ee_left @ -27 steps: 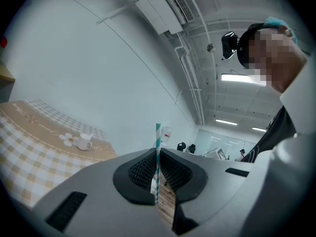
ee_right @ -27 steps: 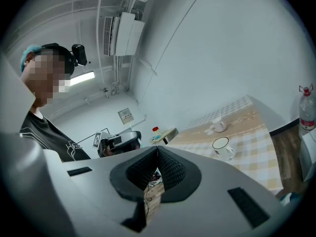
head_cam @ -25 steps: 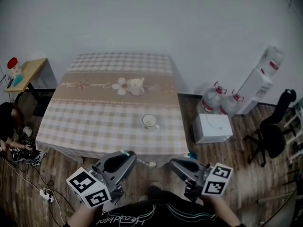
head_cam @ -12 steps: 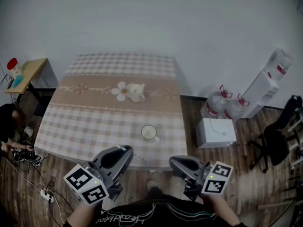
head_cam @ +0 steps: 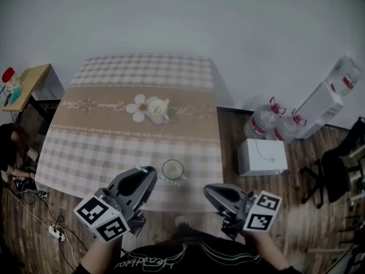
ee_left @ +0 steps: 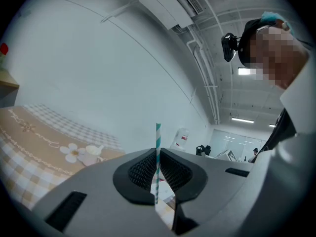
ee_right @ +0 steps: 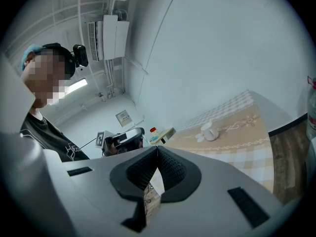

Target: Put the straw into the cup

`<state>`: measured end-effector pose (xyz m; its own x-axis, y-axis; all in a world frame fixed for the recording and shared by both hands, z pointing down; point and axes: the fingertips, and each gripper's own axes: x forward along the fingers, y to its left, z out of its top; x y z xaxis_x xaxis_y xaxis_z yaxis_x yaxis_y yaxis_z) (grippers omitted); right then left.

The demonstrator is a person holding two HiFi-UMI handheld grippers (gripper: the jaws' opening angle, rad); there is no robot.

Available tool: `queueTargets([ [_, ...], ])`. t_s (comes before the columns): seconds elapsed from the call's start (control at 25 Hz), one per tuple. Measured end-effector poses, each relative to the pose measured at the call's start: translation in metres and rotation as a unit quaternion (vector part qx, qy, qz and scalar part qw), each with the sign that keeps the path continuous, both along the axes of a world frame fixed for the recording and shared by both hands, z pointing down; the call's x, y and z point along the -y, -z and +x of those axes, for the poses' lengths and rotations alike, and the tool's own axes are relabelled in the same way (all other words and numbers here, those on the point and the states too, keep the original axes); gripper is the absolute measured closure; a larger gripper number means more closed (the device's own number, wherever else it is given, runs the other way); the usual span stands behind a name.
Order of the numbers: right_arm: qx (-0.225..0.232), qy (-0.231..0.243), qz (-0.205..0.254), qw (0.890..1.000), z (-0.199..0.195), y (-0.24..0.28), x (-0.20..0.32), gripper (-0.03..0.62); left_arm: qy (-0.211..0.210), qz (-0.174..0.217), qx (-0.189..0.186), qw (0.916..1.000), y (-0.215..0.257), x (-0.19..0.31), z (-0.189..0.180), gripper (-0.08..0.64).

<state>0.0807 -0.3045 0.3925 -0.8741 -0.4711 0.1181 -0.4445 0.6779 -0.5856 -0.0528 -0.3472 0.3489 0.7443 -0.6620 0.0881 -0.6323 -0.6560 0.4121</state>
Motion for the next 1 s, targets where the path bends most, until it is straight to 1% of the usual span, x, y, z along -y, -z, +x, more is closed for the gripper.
queueTargets([
  [0.2,0.001,0.003,-0.009,1.000,0.005,-0.010,0.029,0.580,0.011,-0.006,0.010,0.9999,-0.014,0.032,0.002,0.541],
  [0.48,0.001,0.006,-0.035,0.999,0.012,-0.030,0.052,0.580,0.024,-0.038,0.010,0.9989,-0.041,0.061,0.005,0.541],
  [0.64,0.002,0.007,-0.040,0.999,0.013,-0.036,0.065,0.580,0.031,-0.050,0.018,0.9981,-0.057,0.077,0.005,0.541],
  [0.84,0.002,0.009,-0.049,0.999,0.015,-0.043,0.074,0.580,0.038,-0.068,0.035,0.9963,-0.081,0.085,0.008,0.541],
  [1.0,0.002,0.009,-0.054,0.999,0.014,-0.048,0.079,0.580,0.042,-0.086,0.036,0.9947,-0.103,0.091,0.009,0.541],
])
